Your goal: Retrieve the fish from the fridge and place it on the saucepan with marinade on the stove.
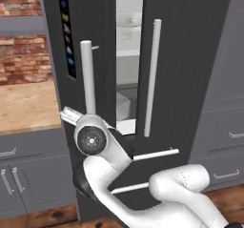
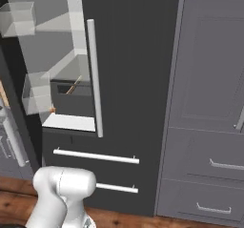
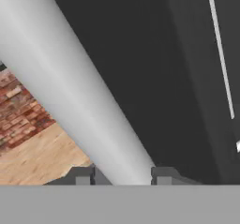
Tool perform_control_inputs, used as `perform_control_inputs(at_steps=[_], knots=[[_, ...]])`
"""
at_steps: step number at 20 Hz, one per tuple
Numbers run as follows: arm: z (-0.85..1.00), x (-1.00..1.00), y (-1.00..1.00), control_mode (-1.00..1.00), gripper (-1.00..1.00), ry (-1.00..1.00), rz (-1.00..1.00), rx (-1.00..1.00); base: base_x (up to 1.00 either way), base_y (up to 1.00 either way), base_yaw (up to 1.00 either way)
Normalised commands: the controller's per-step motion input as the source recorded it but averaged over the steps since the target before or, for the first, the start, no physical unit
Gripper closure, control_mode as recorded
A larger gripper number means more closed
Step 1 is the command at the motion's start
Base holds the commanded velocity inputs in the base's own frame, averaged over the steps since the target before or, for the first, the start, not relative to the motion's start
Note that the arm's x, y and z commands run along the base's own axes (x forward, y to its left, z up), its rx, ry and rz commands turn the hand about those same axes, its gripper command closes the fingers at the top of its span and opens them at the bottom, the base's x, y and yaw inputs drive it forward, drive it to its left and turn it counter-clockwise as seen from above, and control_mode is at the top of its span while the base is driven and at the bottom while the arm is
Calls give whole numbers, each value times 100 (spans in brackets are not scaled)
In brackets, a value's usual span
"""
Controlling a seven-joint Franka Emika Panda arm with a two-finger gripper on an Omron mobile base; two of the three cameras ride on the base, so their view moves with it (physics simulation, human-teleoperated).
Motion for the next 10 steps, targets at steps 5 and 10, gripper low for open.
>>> perform_control_inputs(at_steps=[5,10], knots=[[-4,-100,27,-100,-100,-2,16,0,0,0,0],[20,-97,-47,-100,-100,-7,21,12,0,0,0]])
